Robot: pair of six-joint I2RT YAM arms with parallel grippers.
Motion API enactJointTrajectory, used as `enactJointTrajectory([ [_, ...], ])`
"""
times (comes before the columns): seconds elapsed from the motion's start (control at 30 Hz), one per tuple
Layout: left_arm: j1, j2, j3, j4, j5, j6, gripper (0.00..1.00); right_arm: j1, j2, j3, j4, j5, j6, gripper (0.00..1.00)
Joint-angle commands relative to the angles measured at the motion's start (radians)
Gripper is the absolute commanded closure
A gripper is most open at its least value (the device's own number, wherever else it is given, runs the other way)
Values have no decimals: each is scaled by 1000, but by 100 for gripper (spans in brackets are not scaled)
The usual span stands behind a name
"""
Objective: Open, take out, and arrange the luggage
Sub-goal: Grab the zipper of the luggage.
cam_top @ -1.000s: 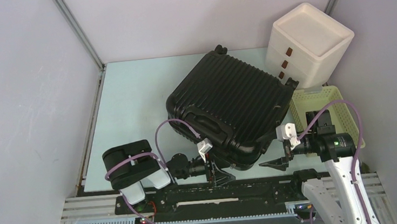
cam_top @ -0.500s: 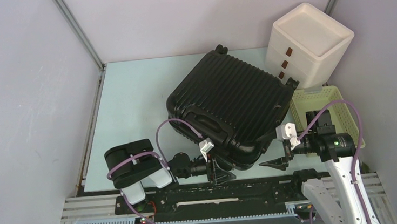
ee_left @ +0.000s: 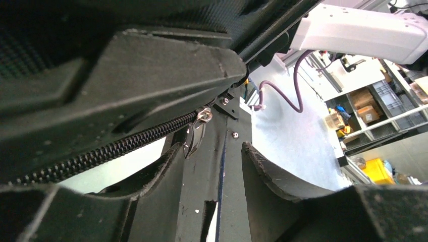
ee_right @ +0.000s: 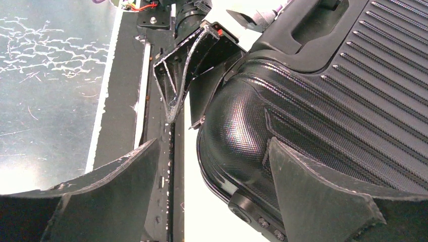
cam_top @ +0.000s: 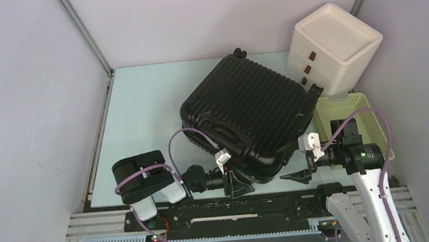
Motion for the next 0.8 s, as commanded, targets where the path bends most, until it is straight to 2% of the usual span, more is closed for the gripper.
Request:
enactJointTrajectory([
  [0.0, 10, -56, 33, 35, -47, -47, 50, -6, 12, -9, 16, -5, -15, 12],
  [0.77, -13, -54, -3, 33, -235, -183, 61, 5, 31, -16, 32, 16, -5, 12],
])
